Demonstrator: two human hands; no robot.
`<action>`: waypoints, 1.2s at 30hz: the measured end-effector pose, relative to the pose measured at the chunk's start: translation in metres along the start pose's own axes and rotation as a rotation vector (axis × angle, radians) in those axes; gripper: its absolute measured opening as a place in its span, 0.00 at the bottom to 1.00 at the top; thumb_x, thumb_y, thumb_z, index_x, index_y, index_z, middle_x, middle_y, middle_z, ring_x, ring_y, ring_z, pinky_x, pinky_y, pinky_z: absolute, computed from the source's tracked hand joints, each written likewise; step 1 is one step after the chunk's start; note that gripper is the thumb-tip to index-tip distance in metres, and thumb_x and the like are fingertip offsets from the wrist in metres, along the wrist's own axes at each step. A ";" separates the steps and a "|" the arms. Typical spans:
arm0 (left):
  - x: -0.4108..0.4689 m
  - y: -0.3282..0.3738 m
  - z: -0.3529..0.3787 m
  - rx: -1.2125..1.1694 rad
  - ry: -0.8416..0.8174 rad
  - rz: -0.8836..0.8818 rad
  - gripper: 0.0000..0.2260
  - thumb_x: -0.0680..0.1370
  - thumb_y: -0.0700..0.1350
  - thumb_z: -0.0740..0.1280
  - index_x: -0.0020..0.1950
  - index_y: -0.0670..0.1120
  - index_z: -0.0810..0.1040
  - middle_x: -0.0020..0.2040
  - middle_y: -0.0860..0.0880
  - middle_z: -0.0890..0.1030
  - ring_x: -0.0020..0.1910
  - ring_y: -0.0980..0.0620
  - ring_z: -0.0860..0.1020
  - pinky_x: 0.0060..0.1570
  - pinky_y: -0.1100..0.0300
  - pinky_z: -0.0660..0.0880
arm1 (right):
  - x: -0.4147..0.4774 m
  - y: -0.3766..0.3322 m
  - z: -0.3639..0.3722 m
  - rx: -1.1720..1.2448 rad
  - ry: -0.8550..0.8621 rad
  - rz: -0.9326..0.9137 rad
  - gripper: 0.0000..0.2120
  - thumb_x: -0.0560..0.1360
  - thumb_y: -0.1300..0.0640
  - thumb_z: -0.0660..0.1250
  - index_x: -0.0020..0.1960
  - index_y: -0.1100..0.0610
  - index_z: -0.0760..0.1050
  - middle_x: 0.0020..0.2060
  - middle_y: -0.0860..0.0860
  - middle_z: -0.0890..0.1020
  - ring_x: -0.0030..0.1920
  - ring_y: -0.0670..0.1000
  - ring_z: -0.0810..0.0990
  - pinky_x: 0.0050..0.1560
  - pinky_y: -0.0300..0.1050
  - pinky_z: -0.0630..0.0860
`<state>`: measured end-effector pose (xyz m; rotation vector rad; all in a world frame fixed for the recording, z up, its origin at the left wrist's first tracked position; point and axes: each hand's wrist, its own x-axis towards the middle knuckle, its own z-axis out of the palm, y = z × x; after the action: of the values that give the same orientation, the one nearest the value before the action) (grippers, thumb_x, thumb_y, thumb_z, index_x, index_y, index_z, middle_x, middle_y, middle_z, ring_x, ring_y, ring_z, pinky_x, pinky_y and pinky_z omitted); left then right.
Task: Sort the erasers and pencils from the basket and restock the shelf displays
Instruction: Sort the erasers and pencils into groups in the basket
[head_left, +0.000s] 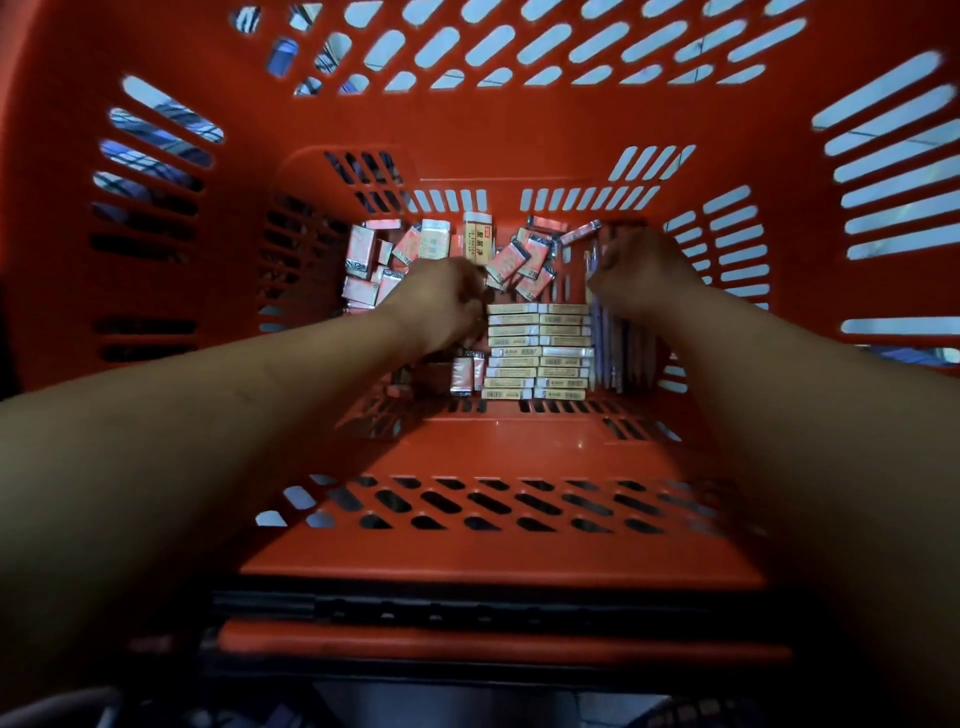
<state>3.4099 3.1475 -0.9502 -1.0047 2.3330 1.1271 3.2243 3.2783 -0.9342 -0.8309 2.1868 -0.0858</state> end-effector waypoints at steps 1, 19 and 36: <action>-0.001 0.004 0.000 -0.056 -0.050 -0.079 0.06 0.79 0.39 0.66 0.45 0.43 0.82 0.36 0.49 0.84 0.36 0.47 0.83 0.41 0.56 0.81 | 0.001 0.002 -0.001 0.012 -0.027 0.087 0.10 0.79 0.57 0.63 0.41 0.60 0.74 0.45 0.58 0.81 0.48 0.59 0.80 0.45 0.44 0.72; -0.004 0.013 0.012 -0.342 -0.305 -0.305 0.05 0.78 0.32 0.69 0.43 0.37 0.79 0.40 0.38 0.85 0.43 0.38 0.86 0.49 0.43 0.84 | 0.007 -0.011 0.019 0.208 -0.561 0.374 0.08 0.79 0.70 0.58 0.56 0.74 0.68 0.39 0.72 0.83 0.41 0.66 0.86 0.52 0.63 0.83; -0.001 -0.027 -0.027 0.112 0.159 -0.248 0.09 0.73 0.47 0.77 0.42 0.46 0.79 0.45 0.44 0.82 0.45 0.44 0.81 0.44 0.55 0.77 | 0.028 -0.039 0.011 -0.132 0.125 -0.100 0.07 0.77 0.55 0.63 0.51 0.58 0.76 0.50 0.60 0.80 0.52 0.63 0.81 0.46 0.46 0.73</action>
<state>3.4302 3.1151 -0.9478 -1.3395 2.2811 0.8399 3.2390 3.2337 -0.9475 -1.0343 2.2857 -0.0445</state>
